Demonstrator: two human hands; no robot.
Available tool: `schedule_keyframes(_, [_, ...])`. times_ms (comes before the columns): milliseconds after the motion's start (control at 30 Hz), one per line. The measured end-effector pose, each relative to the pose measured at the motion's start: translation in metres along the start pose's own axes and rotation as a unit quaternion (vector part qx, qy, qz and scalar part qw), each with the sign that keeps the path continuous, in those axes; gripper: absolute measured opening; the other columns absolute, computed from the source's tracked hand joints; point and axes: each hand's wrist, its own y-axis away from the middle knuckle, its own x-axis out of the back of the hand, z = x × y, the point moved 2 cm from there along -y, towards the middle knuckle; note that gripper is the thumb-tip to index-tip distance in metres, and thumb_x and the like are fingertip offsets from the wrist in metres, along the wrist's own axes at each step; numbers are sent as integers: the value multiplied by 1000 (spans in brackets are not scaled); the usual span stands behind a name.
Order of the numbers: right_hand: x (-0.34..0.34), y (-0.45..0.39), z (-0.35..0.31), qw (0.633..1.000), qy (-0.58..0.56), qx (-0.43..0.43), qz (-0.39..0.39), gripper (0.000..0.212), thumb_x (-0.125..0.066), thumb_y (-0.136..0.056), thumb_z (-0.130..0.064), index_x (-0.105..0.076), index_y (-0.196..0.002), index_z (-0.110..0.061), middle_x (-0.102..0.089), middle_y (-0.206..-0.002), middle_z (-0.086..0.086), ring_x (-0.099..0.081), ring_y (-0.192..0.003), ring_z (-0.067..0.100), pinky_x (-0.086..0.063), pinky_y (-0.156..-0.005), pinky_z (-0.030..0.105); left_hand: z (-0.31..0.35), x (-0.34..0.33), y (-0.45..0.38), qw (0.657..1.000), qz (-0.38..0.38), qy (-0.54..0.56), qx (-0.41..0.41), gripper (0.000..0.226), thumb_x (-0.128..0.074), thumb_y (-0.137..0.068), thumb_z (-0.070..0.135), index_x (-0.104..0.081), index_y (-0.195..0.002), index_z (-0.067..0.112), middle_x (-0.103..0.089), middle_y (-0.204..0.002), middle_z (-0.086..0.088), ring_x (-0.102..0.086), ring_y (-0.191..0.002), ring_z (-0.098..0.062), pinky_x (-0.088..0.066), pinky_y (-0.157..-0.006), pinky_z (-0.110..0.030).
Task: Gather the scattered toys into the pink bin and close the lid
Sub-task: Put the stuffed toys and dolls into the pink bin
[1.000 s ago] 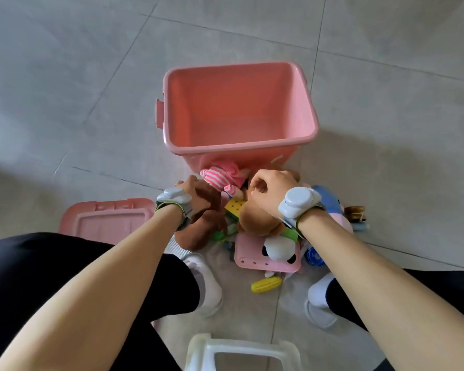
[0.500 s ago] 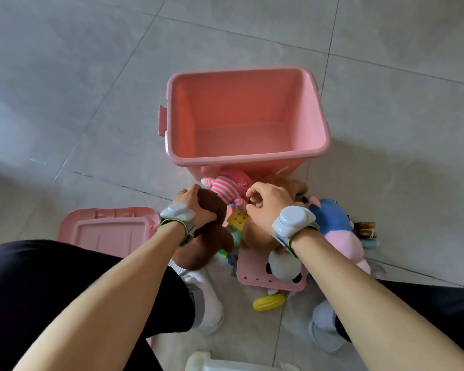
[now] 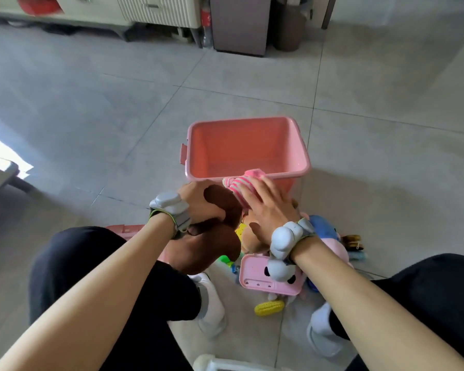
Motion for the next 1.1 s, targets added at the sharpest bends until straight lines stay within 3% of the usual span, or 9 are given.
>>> schedule_keyframes(133, [25,16,-6,997,55,30,50,72,-52,-69,-27,-44,-140,-15,-48,-141,10,-42,-131,36,-31,-107,57,34,19,26,999,-16,-3,-49,64,-83,-55,37,-61,-115,36,-64,-94,9,-61,-86,-13,-52,-69,-25])
schedule_keyframes(267, [39,15,-3,990,84,35,109,64,-60,-73,-40,-54,-131,-16,-58,-132,7,-52,-125,32,-26,-108,56,52,32,30,997,-24,-5,-69,58,-85,-56,33,-64,-111,32,-66,-90,12,-63,-86,-12,-55,-76,-28])
schedule_keyframes(367, [43,3,6,987,88,37,133,60,-73,-66,-36,-61,-120,-13,-62,-126,6,-55,-122,29,-27,-109,56,55,37,14,998,-26,2,-59,74,-77,-39,51,-63,-110,38,-67,-96,11,-64,-92,-13,-55,-83,-32])
schedule_keyframes(533, [37,-31,24,983,94,69,142,61,-49,-70,-29,-58,-128,-9,-64,-122,5,-59,-117,26,-32,-108,57,66,40,-30,994,-35,-38,-92,73,-77,-42,52,-65,-111,32,-68,-94,8,-63,-87,-14,-55,-79,-32])
schedule_keyframes(667, [28,-65,54,990,60,66,108,78,-53,-69,-30,-35,-144,-19,-67,-110,2,-64,-104,25,-46,-92,45,79,43,-77,993,-58,-40,-98,53,-81,-57,45,-63,-105,33,-68,-92,8,-65,-85,-14,-56,-77,-33])
schedule_keyframes(800, [29,-78,67,995,26,26,89,82,-62,-62,-24,-43,-142,-23,-69,-100,0,-67,-93,27,-53,-69,38,85,44,-99,989,-82,-40,-114,56,-79,-70,49,-59,-119,33,-65,-111,6,-60,-101,-15,-49,-94,-35])
schedule_keyframes(933, [40,-82,79,998,3,-37,49,79,-56,-77,-17,-26,-150,-30,-61,-125,2,-60,-109,31,-46,-74,35,70,61,-103,997,-67,2,-48,49,-58,-85,61,-60,-125,32,-61,-123,5,-56,-110,-16,-43,-98,-30])
schedule_keyframes(1033, [40,-77,88,987,-93,-129,0,72,-55,-82,-21,-27,-146,-36,-65,-116,7,-63,-100,34,-46,-70,32,52,76,-96,980,-77,168,73,55,-53,-87,63,-61,-123,23,-63,-121,-3,-59,-113,-22,-47,-101,-39])
schedule_keyframes(1100, [38,-77,89,965,-195,-175,-24,63,-59,-82,-27,-36,-140,-37,-68,-111,5,-65,-100,31,-53,-81,34,48,77,-93,948,-66,292,109,58,-54,-86,64,-61,-120,18,-66,-114,-6,-62,-111,-24,-48,-99,-43])
